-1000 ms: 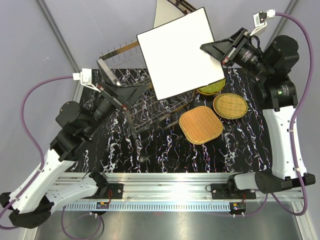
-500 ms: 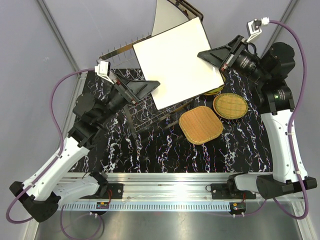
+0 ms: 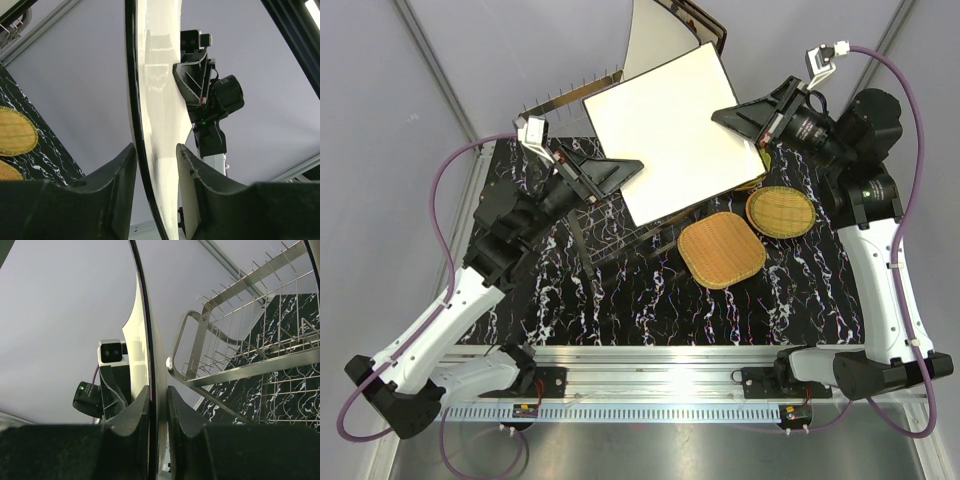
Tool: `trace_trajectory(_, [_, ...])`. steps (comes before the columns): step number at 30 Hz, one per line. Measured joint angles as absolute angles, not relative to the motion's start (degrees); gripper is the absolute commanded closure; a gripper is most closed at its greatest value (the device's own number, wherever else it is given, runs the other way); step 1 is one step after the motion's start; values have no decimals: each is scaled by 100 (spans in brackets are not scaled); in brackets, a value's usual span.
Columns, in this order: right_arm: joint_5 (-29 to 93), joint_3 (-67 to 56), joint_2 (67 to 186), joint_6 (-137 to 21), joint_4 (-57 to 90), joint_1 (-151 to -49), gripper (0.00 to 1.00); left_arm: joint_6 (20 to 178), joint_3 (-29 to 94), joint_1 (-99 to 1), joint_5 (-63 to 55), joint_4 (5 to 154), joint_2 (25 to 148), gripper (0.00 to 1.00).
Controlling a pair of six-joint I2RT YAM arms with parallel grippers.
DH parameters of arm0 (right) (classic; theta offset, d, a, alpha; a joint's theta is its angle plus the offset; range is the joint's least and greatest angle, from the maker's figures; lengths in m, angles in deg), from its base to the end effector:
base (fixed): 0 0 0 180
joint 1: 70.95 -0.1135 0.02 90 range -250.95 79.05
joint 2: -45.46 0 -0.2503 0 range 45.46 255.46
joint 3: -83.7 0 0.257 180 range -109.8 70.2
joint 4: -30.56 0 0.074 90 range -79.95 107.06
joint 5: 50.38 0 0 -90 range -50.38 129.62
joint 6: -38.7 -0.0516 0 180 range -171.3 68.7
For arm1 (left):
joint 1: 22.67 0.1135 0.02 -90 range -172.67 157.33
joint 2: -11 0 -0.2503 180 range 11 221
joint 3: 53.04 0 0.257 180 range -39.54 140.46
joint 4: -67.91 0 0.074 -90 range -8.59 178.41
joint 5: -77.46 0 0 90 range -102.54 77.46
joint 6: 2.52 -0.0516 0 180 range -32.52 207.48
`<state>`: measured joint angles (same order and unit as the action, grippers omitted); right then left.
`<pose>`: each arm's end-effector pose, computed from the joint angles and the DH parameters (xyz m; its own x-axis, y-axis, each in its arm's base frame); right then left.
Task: Unload the plates from the dish rack
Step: Pass the plate from the right arm to the left
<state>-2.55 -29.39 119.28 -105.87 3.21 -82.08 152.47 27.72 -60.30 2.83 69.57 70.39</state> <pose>0.2475 0.0840 0.5397 -0.5242 0.5123 -0.6802 -0.6217 0.3156 0.7169 0.1884 -0.1625 0.4643 -0.5997 -0.6410 -0.4790 0.5745 0.0718 -0.8153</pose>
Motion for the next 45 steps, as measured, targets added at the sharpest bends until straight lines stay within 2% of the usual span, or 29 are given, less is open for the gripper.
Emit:
trace_trajectory(4, [-314,-2832,11924,-10663,432,-8208,100,15254,2788,-5997,316,6977,7070,79])
trace_trajectory(5, [-329,-2817,11922,-10674,480,-8208,100,15250,2788,-5977,325,6979,7089,89])
trace_trajectory(7, [-332,-2782,11913,-10646,605,-8206,96,15337,2794,-5949,344,6975,7127,99])
trace_trajectory(9, [-343,-2744,11906,-10589,743,-8204,88,15383,2796,-5925,360,6968,7140,100])
trace_trajectory(10, [-345,-2720,11900,-10576,793,-8204,79,15400,2796,-5905,386,6957,7146,100])
trace_trajectory(13, [-367,-2683,11898,-10617,872,-8204,66,15403,2796,-5846,445,6933,7146,100])
trace_trajectory(14, [-369,-2683,11898,-10654,883,-8204,58,15398,2796,-5818,484,6931,7146,100])
trace_trajectory(16, [-382,-2681,11891,-10705,946,-8208,48,15383,2796,-5761,563,6944,7146,100])
trace_trajectory(17, [-384,-2681,11882,-10713,994,-8208,38,15383,2796,-5724,611,6973,7146,100])
trace_trajectory(20, [-397,-2681,11845,-10726,1090,-8208,24,15383,2794,-5628,714,7060,7138,100])
trace_trajectory(23, [-386,-2681,11812,-10691,1145,-8208,17,15383,2794,-5520,803,7158,7124,100])
trace_trajectory(27, [-354,-2672,11773,-10613,1132,-8208,0,15381,2792,-5405,893,7241,7092,100])
trace_trajectory(45, [-362,-2349,11358,-9367,1313,-8199,0,15411,2805,-4395,1192,7416,6613,100])
